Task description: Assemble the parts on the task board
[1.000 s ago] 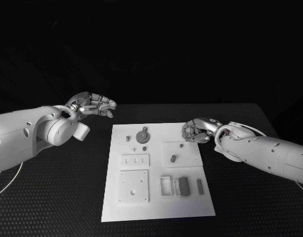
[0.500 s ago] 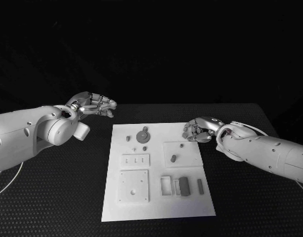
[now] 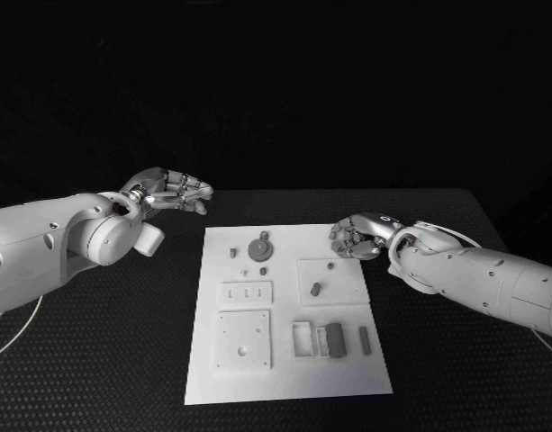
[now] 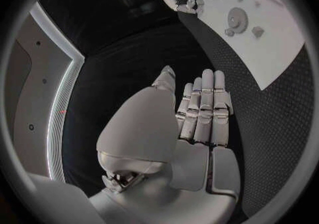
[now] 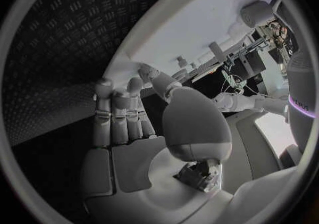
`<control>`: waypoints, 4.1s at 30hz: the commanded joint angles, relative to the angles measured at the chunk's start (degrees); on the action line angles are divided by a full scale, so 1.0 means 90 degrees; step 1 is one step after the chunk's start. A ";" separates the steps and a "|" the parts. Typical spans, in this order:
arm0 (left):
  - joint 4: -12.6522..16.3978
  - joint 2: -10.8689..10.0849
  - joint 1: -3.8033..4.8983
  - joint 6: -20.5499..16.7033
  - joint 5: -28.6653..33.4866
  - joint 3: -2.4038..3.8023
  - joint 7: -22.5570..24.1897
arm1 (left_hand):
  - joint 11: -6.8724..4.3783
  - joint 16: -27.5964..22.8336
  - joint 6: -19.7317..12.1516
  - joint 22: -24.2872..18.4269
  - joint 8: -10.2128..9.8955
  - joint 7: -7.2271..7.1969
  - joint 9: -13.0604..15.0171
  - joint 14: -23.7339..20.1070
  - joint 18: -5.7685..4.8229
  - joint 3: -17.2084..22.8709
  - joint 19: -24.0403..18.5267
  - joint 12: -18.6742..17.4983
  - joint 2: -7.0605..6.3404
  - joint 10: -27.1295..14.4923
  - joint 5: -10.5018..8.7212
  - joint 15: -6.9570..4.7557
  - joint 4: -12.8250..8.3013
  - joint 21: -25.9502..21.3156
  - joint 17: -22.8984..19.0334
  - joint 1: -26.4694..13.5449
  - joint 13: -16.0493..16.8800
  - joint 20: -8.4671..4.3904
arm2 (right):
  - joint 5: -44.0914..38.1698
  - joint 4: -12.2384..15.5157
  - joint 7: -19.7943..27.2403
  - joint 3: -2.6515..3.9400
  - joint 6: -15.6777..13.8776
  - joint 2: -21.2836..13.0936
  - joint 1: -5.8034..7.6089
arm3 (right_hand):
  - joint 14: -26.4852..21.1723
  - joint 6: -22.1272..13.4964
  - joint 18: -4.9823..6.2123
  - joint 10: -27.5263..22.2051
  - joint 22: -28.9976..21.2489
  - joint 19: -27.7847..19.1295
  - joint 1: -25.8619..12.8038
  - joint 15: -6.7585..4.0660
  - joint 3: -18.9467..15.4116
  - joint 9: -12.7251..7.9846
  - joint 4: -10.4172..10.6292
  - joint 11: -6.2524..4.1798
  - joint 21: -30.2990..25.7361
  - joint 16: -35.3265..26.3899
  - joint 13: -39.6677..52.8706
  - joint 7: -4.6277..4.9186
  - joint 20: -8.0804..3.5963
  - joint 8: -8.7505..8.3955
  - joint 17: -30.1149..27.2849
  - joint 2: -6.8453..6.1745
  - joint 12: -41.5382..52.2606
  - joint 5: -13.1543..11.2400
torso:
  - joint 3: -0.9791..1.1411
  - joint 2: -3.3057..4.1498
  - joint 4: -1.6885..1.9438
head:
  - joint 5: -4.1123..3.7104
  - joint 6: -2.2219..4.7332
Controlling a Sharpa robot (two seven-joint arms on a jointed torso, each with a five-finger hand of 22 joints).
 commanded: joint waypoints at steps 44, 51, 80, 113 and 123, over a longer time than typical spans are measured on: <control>0.0067 -0.0034 0.0006 0.0096 -0.0018 0.0006 0.0021 | 0.0032 -0.0042 -0.0026 0.0015 -0.0035 0.0063 0.0012 0.0057 0.0015 -0.0011 0.0051 -0.0033 -0.0004 0.0025 0.0007 -0.0001 0.0007 -0.0050 0.0023 -0.0065 0.0010 -0.0002 | -0.0036 0.0060 -0.0041 -0.0006 -0.0038 -0.0001 -0.0026 | 0.0050 0.0235 0.0432 -0.0049 0.0124 0.0045 -0.0198 0.0043 -0.0057 0.0038 0.0035 0.0067 0.0080 0.0080 -0.0036 0.0124 -0.0030 0.0062 -0.0044 -0.0050 0.0138 0.0016 | 0.0006 -0.0002 -0.0012 | -0.0025 -0.0011; 0.0067 -0.0035 0.0006 0.0095 -0.0020 0.0007 0.0021 | 0.0032 -0.0044 -0.0027 0.0016 -0.0036 0.0062 0.0012 0.0057 0.0015 -0.0009 0.0052 -0.0034 -0.0002 0.0025 0.0007 -0.0002 0.0007 -0.0051 0.0025 -0.0062 0.0011 -0.0003 | -0.0035 0.0060 -0.0052 -0.0006 -0.0039 0.0014 -0.0028 | 0.0053 0.0263 0.0432 -0.0049 0.0123 0.0046 -0.0209 0.0052 -0.0049 0.0043 0.0040 0.0076 0.0081 0.0084 -0.0042 0.0133 -0.0032 0.0072 -0.0047 -0.0032 0.0146 0.0019 | 0.0008 -0.0002 -0.0004 | -0.0039 -0.0010; 0.0095 -0.0060 0.0007 0.0102 -0.0030 0.0007 0.0006 | 0.0031 -0.0052 -0.0024 0.0019 -0.0033 0.0057 0.0015 0.0059 0.0014 -0.0009 0.0053 -0.0035 -0.0006 0.0029 0.0007 -0.0001 0.0007 -0.0056 0.0033 -0.0058 0.0014 -0.0002 | -0.0028 -0.0057 -0.0094 -0.0004 -0.0013 0.0055 -0.0063 | 0.0059 0.0560 0.0432 -0.0046 0.0127 0.0053 -0.0372 0.0018 0.0007 0.0087 0.0131 0.0037 0.0102 0.0112 -0.0085 0.0089 -0.0035 0.0175 -0.0064 0.0165 0.0196 0.0020 | 0.0002 0.0002 0.0003 | -0.0034 -0.0049; 0.0110 -0.0072 0.0008 0.0146 -0.0128 0.0011 -0.0059 | 0.0000 -0.0067 0.0016 0.0027 -0.0011 0.0047 0.0027 0.0068 0.0015 0.0004 0.0058 0.0000 0.0004 0.0108 0.0007 -0.0004 0.0005 -0.0064 0.0051 -0.0019 0.0037 -0.0003 | 0.0446 0.0017 -0.0064 -0.0004 0.0043 0.0055 -0.0062 | 0.0088 0.1039 0.0432 0.0018 0.0137 0.0075 -0.0503 -0.0115 0.0070 0.0230 0.0183 -0.0106 0.0203 0.0205 -0.0138 -0.0071 -0.0080 0.0378 -0.0042 0.0374 0.0269 0.0018 | -0.0001 -0.0005 0.0002 | -0.0061 -0.0098; 0.0145 -0.0076 0.0008 -0.0117 -0.0626 0.0011 -0.0478 | -0.0225 -0.0088 0.0264 0.0063 0.0115 -0.0046 0.0086 0.0134 0.0012 0.0000 0.0101 0.0251 0.0096 0.0605 0.0006 -0.0022 0.0018 -0.0064 0.0110 -0.0199 0.0205 -0.0020 | 0.0538 0.0055 -0.0136 0.0041 -0.0069 0.0024 -0.0055 | 0.0087 0.1055 0.0432 0.0028 0.0136 0.0077 -0.0550 -0.0129 0.0064 0.0259 0.0210 -0.0120 0.0217 0.0213 -0.0146 -0.0083 -0.0081 0.0386 -0.0040 0.0404 0.0276 0.0016 | 0.0000 -0.0007 -0.0002 | -0.0022 -0.0063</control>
